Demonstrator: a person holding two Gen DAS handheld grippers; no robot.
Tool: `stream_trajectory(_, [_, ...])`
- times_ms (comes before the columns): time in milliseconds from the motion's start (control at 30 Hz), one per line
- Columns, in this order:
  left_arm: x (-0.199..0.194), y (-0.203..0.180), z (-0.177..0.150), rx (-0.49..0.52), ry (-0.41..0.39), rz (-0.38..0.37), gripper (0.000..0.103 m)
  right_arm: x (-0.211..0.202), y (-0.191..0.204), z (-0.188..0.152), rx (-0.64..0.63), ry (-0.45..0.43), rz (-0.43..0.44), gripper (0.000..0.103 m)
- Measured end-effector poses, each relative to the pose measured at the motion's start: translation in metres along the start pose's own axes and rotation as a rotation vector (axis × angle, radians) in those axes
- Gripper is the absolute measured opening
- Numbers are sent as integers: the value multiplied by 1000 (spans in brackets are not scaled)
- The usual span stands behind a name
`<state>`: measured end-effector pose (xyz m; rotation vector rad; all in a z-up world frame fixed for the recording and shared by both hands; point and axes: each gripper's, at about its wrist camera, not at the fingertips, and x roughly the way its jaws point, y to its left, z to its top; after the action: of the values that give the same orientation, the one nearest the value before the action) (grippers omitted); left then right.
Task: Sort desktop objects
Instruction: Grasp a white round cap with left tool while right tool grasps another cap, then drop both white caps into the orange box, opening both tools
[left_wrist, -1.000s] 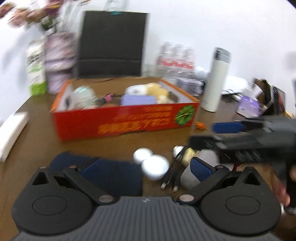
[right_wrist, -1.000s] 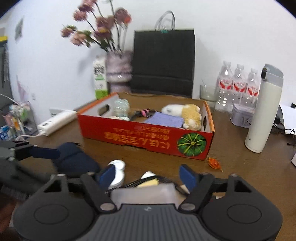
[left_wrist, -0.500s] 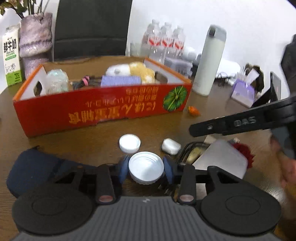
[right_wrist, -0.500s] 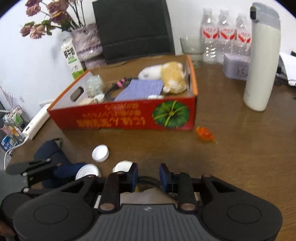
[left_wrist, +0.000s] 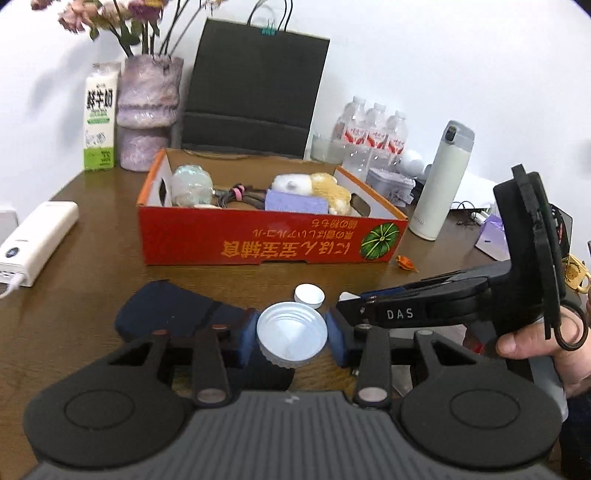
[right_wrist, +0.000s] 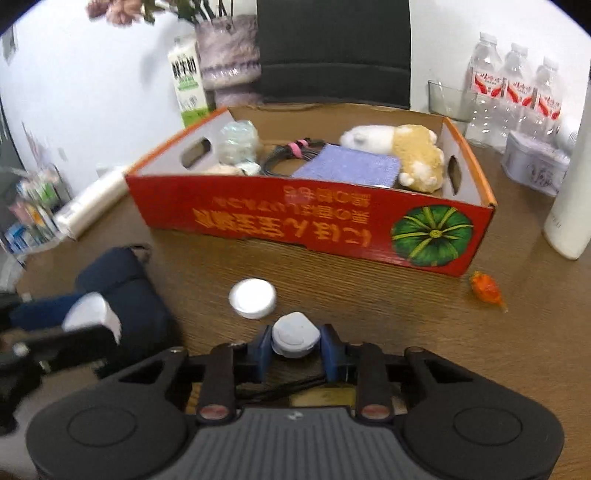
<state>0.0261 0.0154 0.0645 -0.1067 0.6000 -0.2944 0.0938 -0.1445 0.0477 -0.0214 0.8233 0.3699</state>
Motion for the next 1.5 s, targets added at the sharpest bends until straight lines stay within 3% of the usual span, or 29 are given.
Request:
stream_trajectory(267, [-25,-2,-8,-22,-33,-13,41,-71,23,-14,-40,-216,26,27])
stream_trajectory(400, [-30,-8,2,-8,-67,-18,41,-88,17,-15,-22,-268,-25,27])
stream_trajectory(567, [-40,-8,52,87,-153,-34,41,-102,2,9,-7,-334,-92,27])
stream_trajectory(667, [-23,4,90,104,-143,-16,41,-104,-15,43,0,-375,-117,27])
stream_trajectory(833, [54,20,140,23,-11,-66,41,-55,-58,111,69,-302,-173,27])
stream_trajectory(933, [107,7,144,-6,81,-120,41,-8,-82,138,127,-185,-145,27])
stream_trajectory(1000, [140,-1,142,22,122,-70,41,21,-87,147,105,-108,-169,28])
stream_trajectory(1067, [172,-3,138,11,189,-80,41,44,-86,148,76,-56,-200,28])
stream_trajectory(1133, [194,-5,133,6,246,-86,50,65,-91,148,74,-9,-210,28])
stream_trajectory(1200, [197,-7,128,4,234,-45,60,76,-95,144,96,16,-228,36])
stream_trajectory(1267, [187,-8,125,11,208,-41,70,69,-95,139,108,-13,-212,40])
stream_trajectory(1433, [113,-19,120,0,68,47,91,16,-82,121,143,-137,-157,54])
stream_trajectory(1467, [97,-20,114,-22,36,58,100,-1,-75,111,149,-175,-141,58])
stream_trajectory(1500, [79,-22,105,-42,-2,69,103,-12,-70,102,147,-198,-126,65])
